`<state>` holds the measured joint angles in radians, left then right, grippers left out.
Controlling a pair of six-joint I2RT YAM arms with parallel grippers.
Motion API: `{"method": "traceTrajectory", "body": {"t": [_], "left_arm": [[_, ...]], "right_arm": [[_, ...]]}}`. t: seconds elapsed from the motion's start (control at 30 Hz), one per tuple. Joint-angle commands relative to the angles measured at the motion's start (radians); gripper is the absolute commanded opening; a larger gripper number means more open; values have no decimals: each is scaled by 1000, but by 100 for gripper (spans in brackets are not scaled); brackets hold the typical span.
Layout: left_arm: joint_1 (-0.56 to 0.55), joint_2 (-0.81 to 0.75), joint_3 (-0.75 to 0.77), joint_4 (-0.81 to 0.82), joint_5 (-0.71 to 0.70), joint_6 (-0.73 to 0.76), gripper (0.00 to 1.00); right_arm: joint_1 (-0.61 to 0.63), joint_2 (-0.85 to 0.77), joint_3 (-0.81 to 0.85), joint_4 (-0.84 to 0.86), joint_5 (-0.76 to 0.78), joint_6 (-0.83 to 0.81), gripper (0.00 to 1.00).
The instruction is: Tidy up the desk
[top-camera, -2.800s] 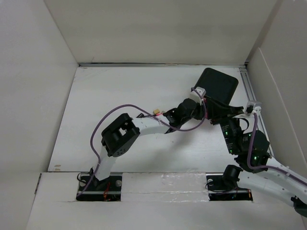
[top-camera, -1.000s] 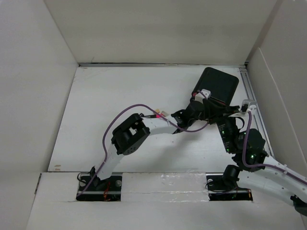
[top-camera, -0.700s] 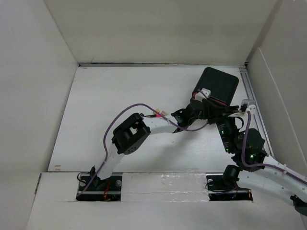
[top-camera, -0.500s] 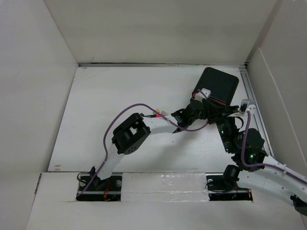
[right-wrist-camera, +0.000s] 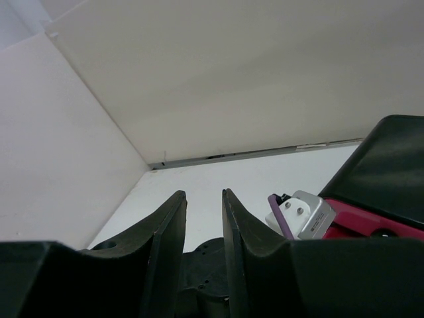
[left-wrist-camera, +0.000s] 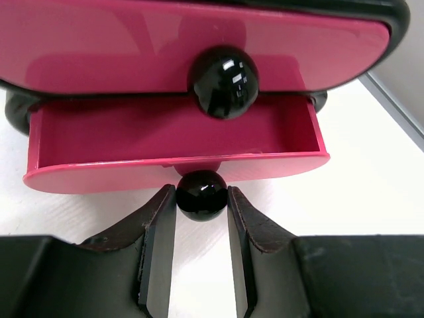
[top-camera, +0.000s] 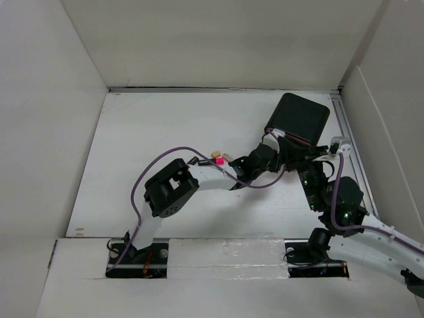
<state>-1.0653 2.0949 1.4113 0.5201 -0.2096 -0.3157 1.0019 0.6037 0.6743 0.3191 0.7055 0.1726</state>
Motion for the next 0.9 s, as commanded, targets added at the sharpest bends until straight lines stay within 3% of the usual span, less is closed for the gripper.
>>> {"method": "traceTrajectory", "body": {"t": [0.0,0.4,0.7,0.8,0.87], "left_arm": [[-2,-113,-41,43,1,-6,6],[-12,-259,-274,90,47,-34,4],[-12,-288,-331,61,52,-25,6],[-12,-280,-337,70,70,-28,11],[-12,-277,-331,66,70,-26,29]], "right_arm": [[-2,-4,33,29,-8,-5,34],[-2,-2,33,32,-12,-5,34],[-2,-1,33,32,-5,-4,34],[-2,-2,34,26,-17,-4,34],[-2,-2,33,29,-5,-4,34]]}}
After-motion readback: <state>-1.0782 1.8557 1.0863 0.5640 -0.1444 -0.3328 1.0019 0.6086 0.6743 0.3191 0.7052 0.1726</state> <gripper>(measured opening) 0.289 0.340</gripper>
